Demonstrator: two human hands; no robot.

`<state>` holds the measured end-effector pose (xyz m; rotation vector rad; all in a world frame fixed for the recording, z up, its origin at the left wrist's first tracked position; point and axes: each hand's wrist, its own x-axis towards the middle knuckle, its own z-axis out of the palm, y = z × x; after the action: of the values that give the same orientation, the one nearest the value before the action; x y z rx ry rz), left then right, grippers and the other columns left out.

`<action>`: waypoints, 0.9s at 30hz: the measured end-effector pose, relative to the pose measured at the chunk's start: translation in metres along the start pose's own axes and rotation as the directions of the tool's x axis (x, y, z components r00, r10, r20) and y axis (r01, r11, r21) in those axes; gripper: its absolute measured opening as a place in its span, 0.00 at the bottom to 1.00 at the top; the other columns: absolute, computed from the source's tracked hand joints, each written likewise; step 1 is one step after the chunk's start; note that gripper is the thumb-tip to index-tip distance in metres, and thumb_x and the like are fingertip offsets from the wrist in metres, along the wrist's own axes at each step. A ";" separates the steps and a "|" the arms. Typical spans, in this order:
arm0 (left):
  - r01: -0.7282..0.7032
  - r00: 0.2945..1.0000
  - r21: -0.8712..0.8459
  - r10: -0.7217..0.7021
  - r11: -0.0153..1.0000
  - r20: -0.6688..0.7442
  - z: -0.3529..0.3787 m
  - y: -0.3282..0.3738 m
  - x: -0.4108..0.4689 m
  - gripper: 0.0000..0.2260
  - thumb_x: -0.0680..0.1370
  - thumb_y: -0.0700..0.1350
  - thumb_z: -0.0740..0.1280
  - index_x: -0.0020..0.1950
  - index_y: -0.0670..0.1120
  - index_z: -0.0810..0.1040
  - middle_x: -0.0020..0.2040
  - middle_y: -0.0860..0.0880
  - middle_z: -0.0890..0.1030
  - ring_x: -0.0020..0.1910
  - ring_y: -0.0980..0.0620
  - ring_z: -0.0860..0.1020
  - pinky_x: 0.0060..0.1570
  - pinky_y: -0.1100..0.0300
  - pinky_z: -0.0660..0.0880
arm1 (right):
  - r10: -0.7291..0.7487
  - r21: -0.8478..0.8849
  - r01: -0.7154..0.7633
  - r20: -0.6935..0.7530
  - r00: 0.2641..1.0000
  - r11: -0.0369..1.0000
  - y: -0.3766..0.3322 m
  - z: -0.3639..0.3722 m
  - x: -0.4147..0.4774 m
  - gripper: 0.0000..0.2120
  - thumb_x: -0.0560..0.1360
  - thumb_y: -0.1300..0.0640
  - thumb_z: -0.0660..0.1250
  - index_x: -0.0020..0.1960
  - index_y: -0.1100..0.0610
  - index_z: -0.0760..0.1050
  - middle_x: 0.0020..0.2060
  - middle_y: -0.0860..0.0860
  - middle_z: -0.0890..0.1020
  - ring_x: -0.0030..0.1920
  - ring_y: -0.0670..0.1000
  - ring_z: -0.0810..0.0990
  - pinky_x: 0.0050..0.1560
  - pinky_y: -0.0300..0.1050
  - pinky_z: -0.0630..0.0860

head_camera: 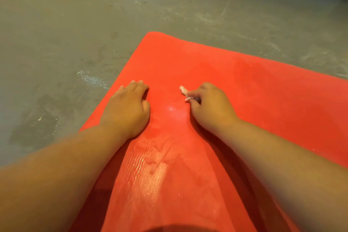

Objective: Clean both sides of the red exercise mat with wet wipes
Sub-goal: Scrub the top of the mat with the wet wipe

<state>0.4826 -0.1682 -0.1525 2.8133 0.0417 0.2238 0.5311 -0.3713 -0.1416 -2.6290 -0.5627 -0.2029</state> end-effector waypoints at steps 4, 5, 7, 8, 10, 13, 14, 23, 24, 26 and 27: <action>-0.020 0.993 0.173 -0.001 0.985 0.120 -0.010 0.011 0.002 0.29 0.72 0.55 0.45 0.66 0.44 0.71 0.64 0.40 0.72 0.63 0.39 0.71 0.66 0.42 0.64 | 0.003 -0.146 0.012 0.104 0.995 0.989 0.033 -0.026 0.000 0.14 0.74 0.62 0.63 0.55 0.52 0.82 0.46 0.58 0.79 0.49 0.59 0.77 0.47 0.47 0.70; -0.013 0.984 0.225 -0.028 0.974 0.176 -0.011 0.018 0.002 0.28 0.75 0.58 0.46 0.69 0.47 0.67 0.63 0.40 0.71 0.62 0.39 0.71 0.66 0.41 0.64 | 0.127 -0.221 -0.110 0.063 0.990 0.969 0.052 -0.039 0.002 0.15 0.73 0.62 0.63 0.55 0.53 0.82 0.48 0.60 0.81 0.50 0.61 0.78 0.47 0.47 0.70; 0.009 0.958 0.289 -0.091 0.957 0.273 -0.007 0.031 0.003 0.28 0.78 0.63 0.49 0.77 0.57 0.52 0.69 0.37 0.64 0.70 0.37 0.62 0.68 0.36 0.58 | 0.320 -0.267 -0.319 -0.041 0.947 0.909 0.080 -0.058 -0.004 0.14 0.73 0.63 0.63 0.55 0.57 0.82 0.51 0.62 0.82 0.51 0.62 0.79 0.46 0.48 0.72; 0.029 0.938 0.309 -0.133 0.951 0.321 -0.005 0.038 0.004 0.29 0.78 0.65 0.49 0.77 0.60 0.46 0.73 0.35 0.58 0.74 0.36 0.56 0.68 0.33 0.54 | 0.347 -0.254 -0.350 -0.058 0.936 0.902 0.083 -0.060 -0.011 0.14 0.73 0.63 0.63 0.56 0.57 0.82 0.51 0.62 0.81 0.52 0.62 0.79 0.47 0.48 0.71; 0.071 0.899 0.321 -0.200 0.944 0.390 -0.003 0.048 0.004 0.29 0.79 0.66 0.47 0.77 0.62 0.41 0.77 0.34 0.46 0.76 0.35 0.45 0.70 0.31 0.48 | 0.287 -0.222 -0.283 -0.016 0.958 0.933 0.070 -0.056 -0.029 0.14 0.74 0.62 0.62 0.56 0.56 0.82 0.50 0.60 0.80 0.51 0.61 0.77 0.47 0.48 0.69; 0.083 0.875 0.331 -0.228 0.940 0.427 -0.009 0.061 -0.003 0.30 0.78 0.67 0.47 0.77 0.62 0.41 0.78 0.37 0.42 0.77 0.36 0.43 0.70 0.31 0.49 | 0.061 -0.122 -0.046 0.121 0.991 0.991 0.042 -0.053 -0.068 0.13 0.74 0.61 0.63 0.54 0.53 0.82 0.45 0.56 0.78 0.48 0.58 0.77 0.47 0.47 0.68; 0.071 0.867 0.334 -0.223 0.940 0.445 -0.012 0.067 -0.008 0.31 0.78 0.68 0.48 0.77 0.62 0.41 0.78 0.39 0.42 0.77 0.36 0.44 0.69 0.31 0.51 | -0.007 -0.082 0.021 0.165 0.986 0.996 0.038 -0.057 -0.079 0.13 0.73 0.62 0.64 0.54 0.53 0.82 0.45 0.55 0.79 0.48 0.57 0.77 0.48 0.47 0.71; -0.103 0.706 0.393 -0.211 0.914 0.676 -0.024 0.128 -0.051 0.45 0.73 0.71 0.59 0.77 0.56 0.34 0.75 0.30 0.40 0.72 0.24 0.48 0.72 0.39 0.52 | 0.416 -0.320 -0.390 0.014 0.909 0.863 0.099 -0.097 -0.103 0.13 0.75 0.61 0.62 0.54 0.58 0.82 0.50 0.61 0.80 0.51 0.62 0.78 0.46 0.49 0.72; -0.103 0.706 0.390 -0.209 0.915 0.677 -0.024 0.130 -0.050 0.45 0.73 0.70 0.60 0.77 0.55 0.34 0.75 0.29 0.40 0.72 0.24 0.48 0.73 0.39 0.51 | 0.368 -0.310 -0.335 0.054 0.928 0.890 0.088 -0.090 -0.108 0.12 0.75 0.60 0.61 0.53 0.58 0.82 0.49 0.60 0.79 0.51 0.61 0.78 0.46 0.48 0.71; -0.103 0.707 0.382 -0.202 0.918 0.678 -0.024 0.129 -0.049 0.46 0.73 0.69 0.61 0.77 0.54 0.34 0.74 0.28 0.42 0.73 0.26 0.48 0.73 0.39 0.50 | 0.207 -0.234 -0.161 0.187 0.960 0.959 0.056 -0.079 -0.118 0.12 0.75 0.58 0.61 0.52 0.56 0.81 0.48 0.58 0.77 0.51 0.60 0.77 0.47 0.48 0.71; -0.105 0.710 0.376 -0.195 0.921 0.677 -0.024 0.129 -0.047 0.46 0.73 0.68 0.62 0.78 0.54 0.35 0.74 0.27 0.43 0.74 0.28 0.48 0.73 0.39 0.50 | 0.130 -0.182 -0.082 0.267 0.955 0.980 0.040 -0.075 -0.122 0.12 0.74 0.57 0.61 0.52 0.55 0.81 0.48 0.57 0.77 0.51 0.60 0.77 0.47 0.47 0.71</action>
<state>0.4324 -0.2852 -0.0964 3.0690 -0.0237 -1.0023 0.4339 -0.4815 -0.1183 -2.8671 -0.5111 0.1639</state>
